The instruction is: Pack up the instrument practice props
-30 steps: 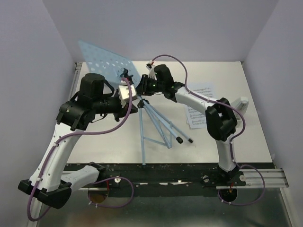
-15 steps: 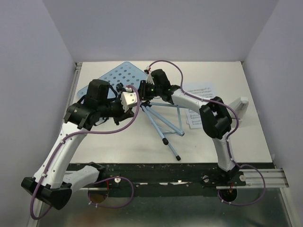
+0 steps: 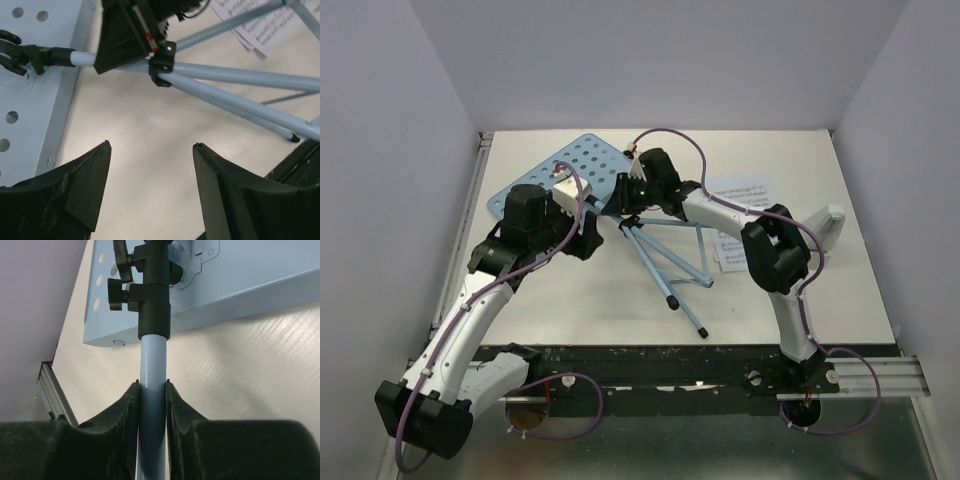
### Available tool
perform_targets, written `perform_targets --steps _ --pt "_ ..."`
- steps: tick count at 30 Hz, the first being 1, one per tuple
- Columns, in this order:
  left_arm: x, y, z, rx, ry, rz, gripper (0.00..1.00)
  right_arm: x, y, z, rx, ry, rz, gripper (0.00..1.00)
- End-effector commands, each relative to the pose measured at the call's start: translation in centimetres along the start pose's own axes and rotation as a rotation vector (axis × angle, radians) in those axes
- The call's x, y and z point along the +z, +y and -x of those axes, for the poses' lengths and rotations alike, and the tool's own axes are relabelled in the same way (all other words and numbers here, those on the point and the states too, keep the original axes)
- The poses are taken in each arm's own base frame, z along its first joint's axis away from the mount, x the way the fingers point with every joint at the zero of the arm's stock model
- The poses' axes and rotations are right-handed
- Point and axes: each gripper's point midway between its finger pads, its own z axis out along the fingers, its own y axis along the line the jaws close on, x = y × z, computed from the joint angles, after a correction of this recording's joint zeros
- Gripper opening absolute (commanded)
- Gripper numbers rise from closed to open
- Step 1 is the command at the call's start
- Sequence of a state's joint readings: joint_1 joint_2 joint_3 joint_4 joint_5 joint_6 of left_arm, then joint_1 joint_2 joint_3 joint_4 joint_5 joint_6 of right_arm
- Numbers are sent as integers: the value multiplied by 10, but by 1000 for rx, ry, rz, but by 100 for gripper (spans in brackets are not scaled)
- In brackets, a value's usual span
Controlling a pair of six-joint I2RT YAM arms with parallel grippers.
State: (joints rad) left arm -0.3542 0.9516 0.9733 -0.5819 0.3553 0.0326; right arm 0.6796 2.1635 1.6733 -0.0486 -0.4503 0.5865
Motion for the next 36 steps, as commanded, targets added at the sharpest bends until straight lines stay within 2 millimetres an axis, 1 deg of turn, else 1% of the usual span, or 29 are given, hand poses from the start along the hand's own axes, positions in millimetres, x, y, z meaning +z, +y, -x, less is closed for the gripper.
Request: perform_targets --steps 1,3,4,6,8,12,16,20,25,29,33,34,36 --pt "17 20 39 -294 -148 12 77 -38 73 60 -200 -184 196 0" --pt "25 32 44 -387 -162 17 77 -38 68 53 -207 -171 187 0" --pt "30 42 44 -440 -166 34 77 -38 66 53 -209 -171 183 0" --pt "45 53 43 -516 -172 40 77 -39 65 50 -224 -167 180 0" --pt "58 57 43 -594 -175 22 77 -41 64 48 -240 -165 176 0" --pt "80 66 36 -724 -169 18 77 -45 68 49 -277 -167 185 0" --pt "99 80 21 -829 -138 62 77 -47 69 50 -291 -169 184 0" --pt "110 94 10 -891 -121 128 76 -48 69 51 -296 -168 183 0" --pt "125 99 -15 -966 -59 154 76 -49 72 49 -287 -163 190 0" --pt "142 105 -23 -963 -72 153 74 -48 73 43 -280 -151 193 0" --pt "152 122 -32 -954 -76 233 70 -45 73 38 -271 -139 193 0" --pt "154 124 -31 -948 -85 232 69 -45 75 37 -273 -139 195 0" --pt "158 124 -29 -942 -93 218 63 -44 76 35 -271 -135 194 0"
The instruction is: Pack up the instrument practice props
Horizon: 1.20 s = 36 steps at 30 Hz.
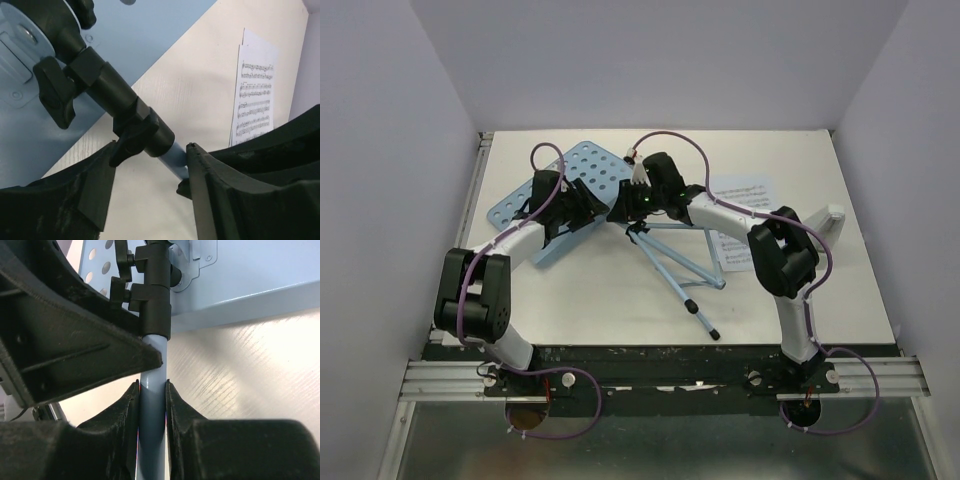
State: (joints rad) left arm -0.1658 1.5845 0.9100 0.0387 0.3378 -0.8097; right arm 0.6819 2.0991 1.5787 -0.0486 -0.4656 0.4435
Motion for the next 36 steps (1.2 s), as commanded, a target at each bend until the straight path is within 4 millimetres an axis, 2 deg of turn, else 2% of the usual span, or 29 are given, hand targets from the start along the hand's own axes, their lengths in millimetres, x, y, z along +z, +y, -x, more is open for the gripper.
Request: perform_targets --steps 1,8,13,15,16,20,23,26,29,34,36 --pt "11 -2 17 19 -74 -10 59 -31 74 59 -146 -177 182 0" --pt "17 -9 16 58 -73 -78 28 -29 78 49 -149 -154 192 0" --pt "15 -15 18 131 -87 -128 1 -29 75 43 -163 -145 187 0" --pt "12 -16 22 146 -96 -138 0 -32 77 44 -185 -150 192 1" --pt "10 -16 24 156 -101 -147 0 -34 79 46 -192 -154 197 9" --pt "4 -24 30 223 -107 -198 0 -49 92 59 -259 -178 248 56" --pt "0 -32 32 267 -108 -242 0 -64 100 71 -293 -205 270 75" --pt "-5 -40 36 300 -113 -268 0 -77 103 78 -314 -223 280 84" --pt "-11 -46 42 334 -123 -265 0 -90 109 78 -353 -227 301 88" --pt "-20 -56 46 416 -109 -294 0 -105 105 61 -412 -205 271 99" --pt "-17 -61 46 455 -79 -324 0 -109 98 50 -435 -190 246 100"
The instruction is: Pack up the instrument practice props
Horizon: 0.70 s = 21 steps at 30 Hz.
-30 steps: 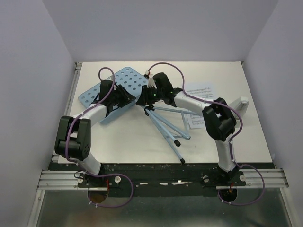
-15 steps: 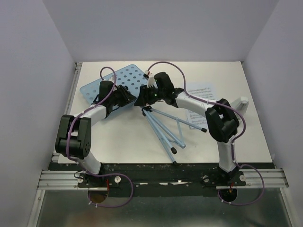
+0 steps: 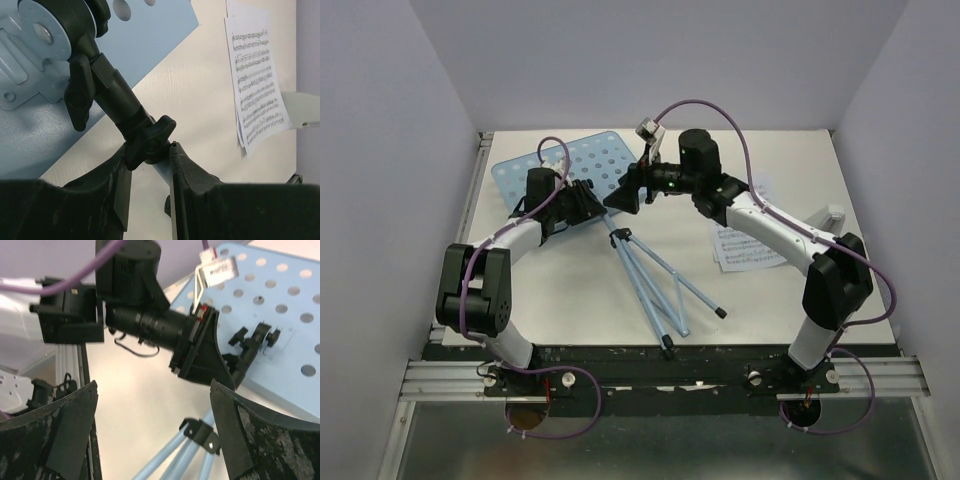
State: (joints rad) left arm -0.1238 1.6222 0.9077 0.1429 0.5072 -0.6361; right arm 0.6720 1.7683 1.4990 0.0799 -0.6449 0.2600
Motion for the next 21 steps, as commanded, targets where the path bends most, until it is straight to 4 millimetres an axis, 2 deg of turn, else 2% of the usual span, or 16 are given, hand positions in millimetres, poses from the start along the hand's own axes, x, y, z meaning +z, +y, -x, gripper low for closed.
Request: perform_targets --steps 1,6,7,13,17,21 --pt "-11 -50 50 295 -85 -177 0 -18 -3 -35 -58 82 -11 100" --pt "5 -55 52 344 -10 -237 0 -38 -4 -73 -64 189 -40 100" --pt "7 -59 57 365 -13 -251 0 -43 -6 -78 -69 206 -56 99" --pt "26 -76 57 422 78 -375 0 -68 -18 -117 -34 313 -116 99" --pt "39 -86 52 442 117 -453 0 -82 -19 -135 -8 362 -126 100" --pt "52 -83 50 411 127 -457 0 -88 -24 -144 5 381 -146 100"
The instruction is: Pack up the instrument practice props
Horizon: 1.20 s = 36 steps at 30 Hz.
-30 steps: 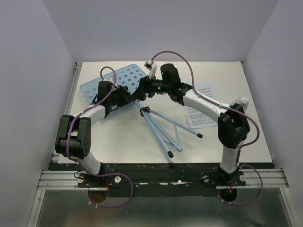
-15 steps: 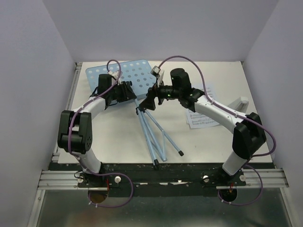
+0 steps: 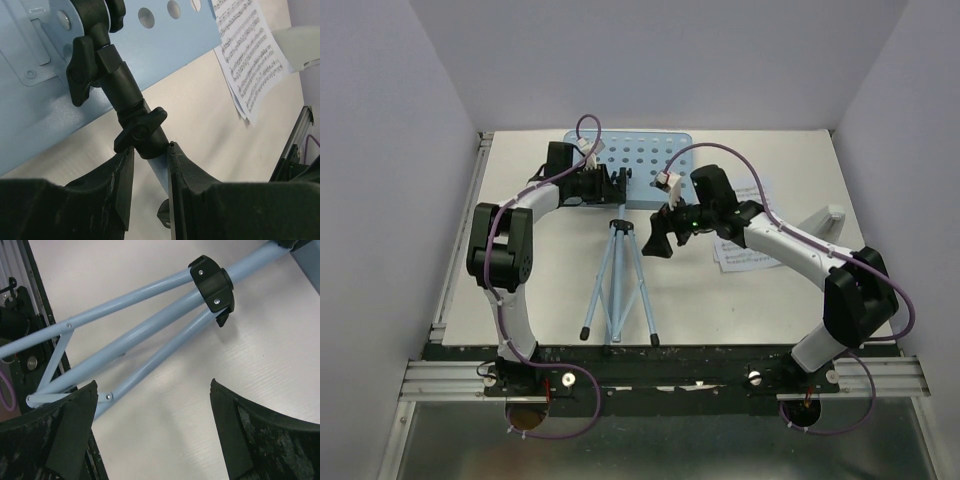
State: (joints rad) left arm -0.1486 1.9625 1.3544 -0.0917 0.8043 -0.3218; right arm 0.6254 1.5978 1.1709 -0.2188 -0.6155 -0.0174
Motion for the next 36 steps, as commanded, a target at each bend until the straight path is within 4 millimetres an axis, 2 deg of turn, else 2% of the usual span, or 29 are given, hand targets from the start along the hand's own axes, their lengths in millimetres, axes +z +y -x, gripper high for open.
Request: perform_targets --steps 1,3,6,8,10,12,13,15,21,24,27,30,33,36 --pt "0 -43 48 194 -105 -175 0 -10 -7 -14 -2 37 -38 100" --pt "1 -39 49 180 -106 -150 2 -10 -10 -14 -4 37 -45 99" --pt "-11 -40 55 165 -124 -113 32 -11 -14 -11 -9 37 -48 99" --pt "-27 -45 63 141 -160 -83 51 -11 -15 -13 -15 44 -44 100" --pt "-48 -56 71 112 -193 -79 61 -10 -14 -15 -21 49 -26 100" --pt "-65 -62 66 61 -183 -62 66 -9 -11 -17 -19 54 1 99" --pt "-75 -68 60 34 -169 -53 67 -8 -9 -20 -13 58 20 100" --pt "-90 -72 35 -34 -131 -38 68 -4 -3 -25 7 69 65 99" --pt "-121 -88 -72 -151 28 -37 68 6 8 -35 91 96 163 99" --pt "-130 -95 -85 -88 29 -46 69 11 9 -38 126 109 189 99" --pt "-126 -93 -96 -89 90 -74 70 19 7 -41 160 124 203 98" --pt "-119 -86 -110 -162 132 -88 71 25 12 -43 226 136 255 92" --pt "-118 -89 -117 -167 127 -129 70 30 17 -44 273 135 294 80" --pt "-119 -94 -125 -157 138 -157 68 34 17 -48 304 140 312 73"
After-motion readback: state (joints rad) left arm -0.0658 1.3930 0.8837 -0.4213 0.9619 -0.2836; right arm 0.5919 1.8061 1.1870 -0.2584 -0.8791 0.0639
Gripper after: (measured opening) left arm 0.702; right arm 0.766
